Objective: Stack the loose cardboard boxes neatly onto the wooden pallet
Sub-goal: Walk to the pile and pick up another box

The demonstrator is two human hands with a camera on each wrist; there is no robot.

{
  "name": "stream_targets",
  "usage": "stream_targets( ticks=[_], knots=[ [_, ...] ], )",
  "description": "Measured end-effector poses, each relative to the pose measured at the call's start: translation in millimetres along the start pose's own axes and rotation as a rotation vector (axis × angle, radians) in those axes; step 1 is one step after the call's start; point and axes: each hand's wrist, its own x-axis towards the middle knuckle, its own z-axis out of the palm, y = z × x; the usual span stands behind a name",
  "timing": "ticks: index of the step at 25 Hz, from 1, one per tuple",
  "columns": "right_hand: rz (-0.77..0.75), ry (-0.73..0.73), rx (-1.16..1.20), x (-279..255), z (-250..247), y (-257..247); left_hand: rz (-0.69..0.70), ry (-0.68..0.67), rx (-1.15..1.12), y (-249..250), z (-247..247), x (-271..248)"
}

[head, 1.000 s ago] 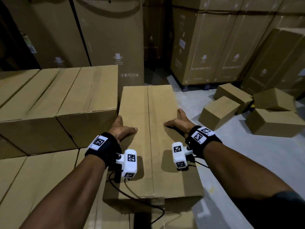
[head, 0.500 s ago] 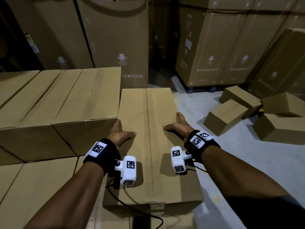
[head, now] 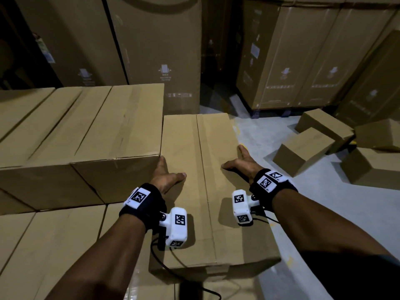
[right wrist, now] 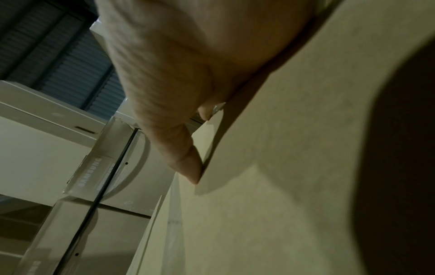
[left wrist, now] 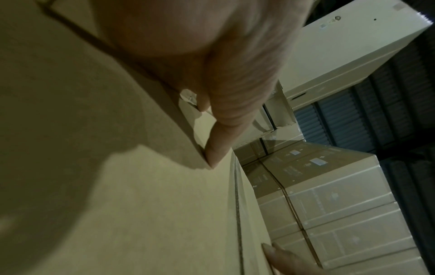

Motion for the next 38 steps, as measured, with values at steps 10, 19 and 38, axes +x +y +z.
stream_targets(
  ticks=[10,19,38],
  knots=[
    [-0.012,0.003,0.006,11,-5,-3,0.014,0.011,0.017,1,4,3],
    [-0.021,0.002,-0.116,12,-7,1,-0.003,0.040,0.054,3,-1,-4],
    [-0.398,0.038,-1.222,-233,82,74,0.600,0.195,1.416,-30,-80,-6]
  ],
)
